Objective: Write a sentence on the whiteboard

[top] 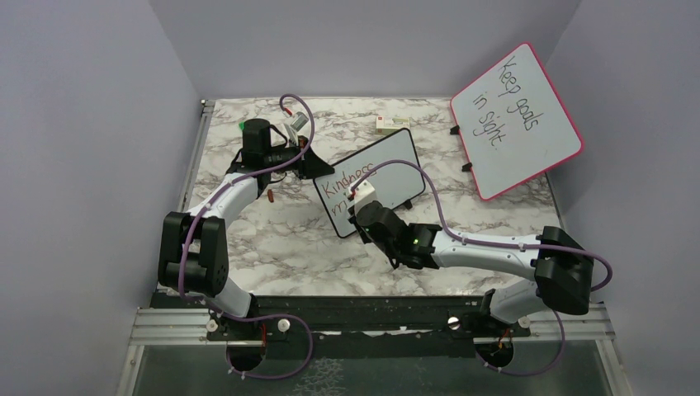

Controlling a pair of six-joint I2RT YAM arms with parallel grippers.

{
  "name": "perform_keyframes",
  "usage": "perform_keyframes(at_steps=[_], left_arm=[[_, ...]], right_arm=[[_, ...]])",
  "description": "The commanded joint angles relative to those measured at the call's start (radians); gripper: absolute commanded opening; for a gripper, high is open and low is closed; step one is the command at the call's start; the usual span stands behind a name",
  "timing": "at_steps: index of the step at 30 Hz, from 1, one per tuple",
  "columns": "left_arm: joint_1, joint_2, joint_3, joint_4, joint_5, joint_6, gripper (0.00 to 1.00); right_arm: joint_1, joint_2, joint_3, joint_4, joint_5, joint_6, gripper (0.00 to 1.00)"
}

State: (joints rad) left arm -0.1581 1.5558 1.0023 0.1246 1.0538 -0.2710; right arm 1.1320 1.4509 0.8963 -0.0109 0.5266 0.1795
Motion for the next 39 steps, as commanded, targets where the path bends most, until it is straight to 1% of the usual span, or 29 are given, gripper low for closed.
perform_keyframes(at_steps=[1, 10, 17, 22, 26, 39], left_arm=[[-0.001, -0.003, -0.001, -0.07, -0.029, 0.018, 0.0], [-0.001, -0.003, -0.002, -0.07, -0.029, 0.018, 0.0], [-0.001, -0.007, -0.004, -0.07, -0.031, 0.019, 0.0], [-0.001, -0.005, -0.004, -0.07, -0.031, 0.019, 0.0], [-0.001, -0.005, -0.004, -0.069, -0.031, 0.019, 0.0], [-0.001, -0.003, -0.002, -0.069, -0.031, 0.018, 0.0]], right_arm=[[-0.005, 0.006, -0.012, -0.028, -0.026, 0.009, 0.01], [-0.005, -0.001, -0.013, -0.04, -0.028, 0.011, 0.01], [-0.005, -0.042, -0.023, 0.017, -0.021, -0.015, 0.01], [-0.005, -0.084, -0.04, 0.058, 0.043, -0.049, 0.01], [-0.005, -0.075, -0.042, 0.068, 0.078, -0.056, 0.01], [-0.015, -0.033, -0.032, 0.086, 0.084, -0.049, 0.01]])
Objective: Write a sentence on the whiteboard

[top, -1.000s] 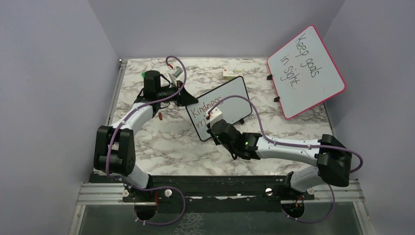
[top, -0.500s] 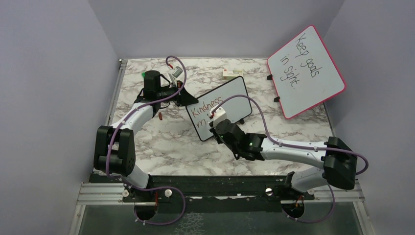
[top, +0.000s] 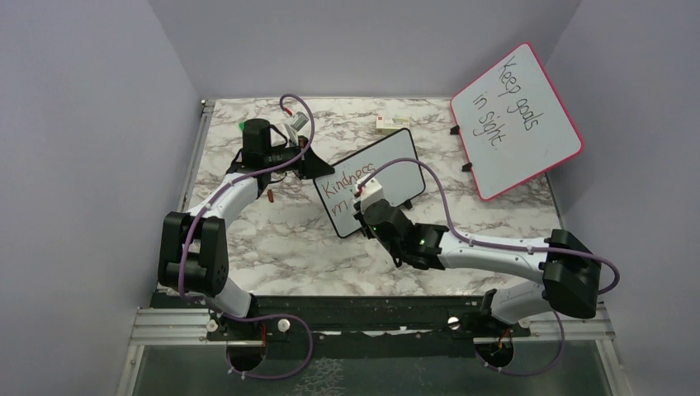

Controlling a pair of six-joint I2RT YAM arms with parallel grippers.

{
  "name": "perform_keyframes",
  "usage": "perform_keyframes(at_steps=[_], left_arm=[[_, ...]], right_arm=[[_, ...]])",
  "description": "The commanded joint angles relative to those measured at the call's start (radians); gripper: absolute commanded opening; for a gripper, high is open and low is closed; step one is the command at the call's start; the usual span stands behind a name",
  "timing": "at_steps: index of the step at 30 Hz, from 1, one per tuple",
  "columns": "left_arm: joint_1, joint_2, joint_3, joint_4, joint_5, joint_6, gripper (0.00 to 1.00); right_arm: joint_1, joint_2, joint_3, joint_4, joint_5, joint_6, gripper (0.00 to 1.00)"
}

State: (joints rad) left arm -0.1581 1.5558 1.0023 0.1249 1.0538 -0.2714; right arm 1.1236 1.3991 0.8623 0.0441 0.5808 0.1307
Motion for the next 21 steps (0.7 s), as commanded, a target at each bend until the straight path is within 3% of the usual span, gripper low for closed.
perform_keyframes(at_steps=[1, 21], left_arm=[[0.0, -0.003, -0.002, -0.071, -0.031, 0.018, 0.0], [-0.001, -0.002, -0.002, -0.07, -0.03, 0.018, 0.0]], right_arm=[[-0.007, 0.02, 0.004, 0.031, 0.028, 0.0, 0.01], [-0.015, 0.046, 0.022, 0.082, 0.015, -0.018, 0.01]])
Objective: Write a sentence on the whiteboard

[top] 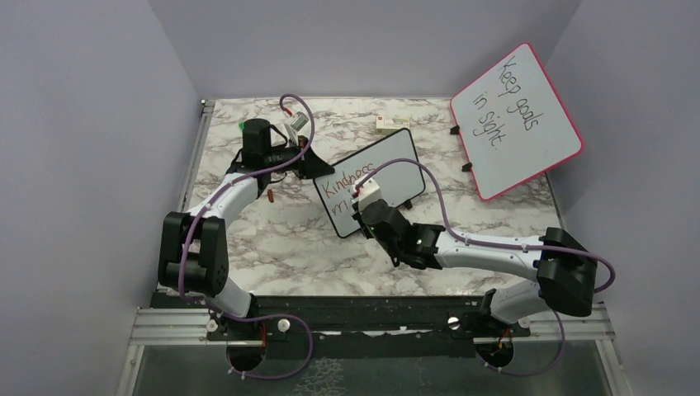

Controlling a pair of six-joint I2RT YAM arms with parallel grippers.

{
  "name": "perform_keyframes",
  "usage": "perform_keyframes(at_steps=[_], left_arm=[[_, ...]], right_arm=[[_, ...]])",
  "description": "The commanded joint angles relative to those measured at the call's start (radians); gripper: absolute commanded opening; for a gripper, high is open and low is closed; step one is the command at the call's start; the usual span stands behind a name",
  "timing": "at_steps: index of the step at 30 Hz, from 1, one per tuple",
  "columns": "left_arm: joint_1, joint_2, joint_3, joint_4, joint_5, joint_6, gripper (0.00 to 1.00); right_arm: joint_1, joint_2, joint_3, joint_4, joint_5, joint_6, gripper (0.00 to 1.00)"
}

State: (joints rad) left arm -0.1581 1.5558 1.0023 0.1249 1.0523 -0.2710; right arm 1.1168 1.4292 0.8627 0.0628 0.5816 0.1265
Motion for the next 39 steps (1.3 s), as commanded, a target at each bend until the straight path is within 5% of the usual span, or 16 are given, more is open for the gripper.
perform_keyframes(at_steps=[1, 39], left_arm=[[-0.001, -0.003, -0.002, -0.07, -0.029, 0.018, 0.0], [-0.001, -0.004, -0.002, -0.07, -0.029, 0.018, 0.0]], right_arm=[[-0.008, 0.016, 0.023, 0.066, 0.014, -0.016, 0.01], [-0.008, 0.02, -0.004, -0.061, -0.077, 0.008, 0.01]])
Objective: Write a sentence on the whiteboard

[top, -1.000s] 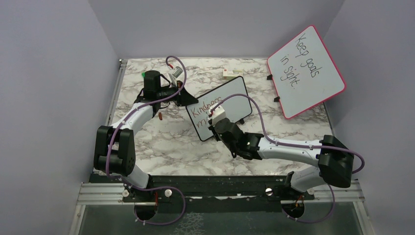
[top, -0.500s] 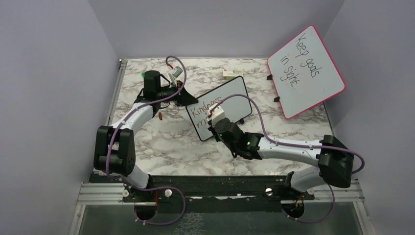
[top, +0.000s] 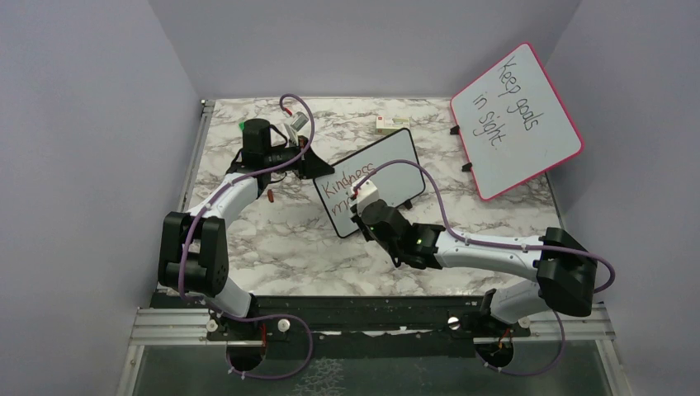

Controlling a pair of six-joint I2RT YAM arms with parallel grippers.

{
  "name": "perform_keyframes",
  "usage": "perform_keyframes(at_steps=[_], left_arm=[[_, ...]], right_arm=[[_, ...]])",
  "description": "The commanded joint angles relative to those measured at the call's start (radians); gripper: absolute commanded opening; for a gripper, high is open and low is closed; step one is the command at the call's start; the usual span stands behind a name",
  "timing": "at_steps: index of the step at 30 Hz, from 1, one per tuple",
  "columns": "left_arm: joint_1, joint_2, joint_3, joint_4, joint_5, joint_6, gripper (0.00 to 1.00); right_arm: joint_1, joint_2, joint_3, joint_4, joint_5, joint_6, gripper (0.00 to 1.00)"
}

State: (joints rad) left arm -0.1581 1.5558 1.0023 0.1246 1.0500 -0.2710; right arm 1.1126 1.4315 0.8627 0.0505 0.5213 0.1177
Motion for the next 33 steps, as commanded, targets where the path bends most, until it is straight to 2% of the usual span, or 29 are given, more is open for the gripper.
perform_keyframes(at_steps=[1, 18, 33], left_arm=[[-0.002, -0.003, -0.002, -0.07, -0.028, 0.018, 0.0], [-0.001, -0.003, -0.002, -0.069, -0.028, 0.018, 0.0], [-0.001, -0.006, -0.004, -0.069, -0.028, 0.019, 0.0]], right_arm=[[-0.004, 0.018, -0.005, -0.049, -0.017, 0.015, 0.01], [-0.005, 0.019, 0.0, -0.08, -0.002, -0.003, 0.01], [-0.029, 0.003, 0.005, 0.006, 0.045, -0.023, 0.01]])
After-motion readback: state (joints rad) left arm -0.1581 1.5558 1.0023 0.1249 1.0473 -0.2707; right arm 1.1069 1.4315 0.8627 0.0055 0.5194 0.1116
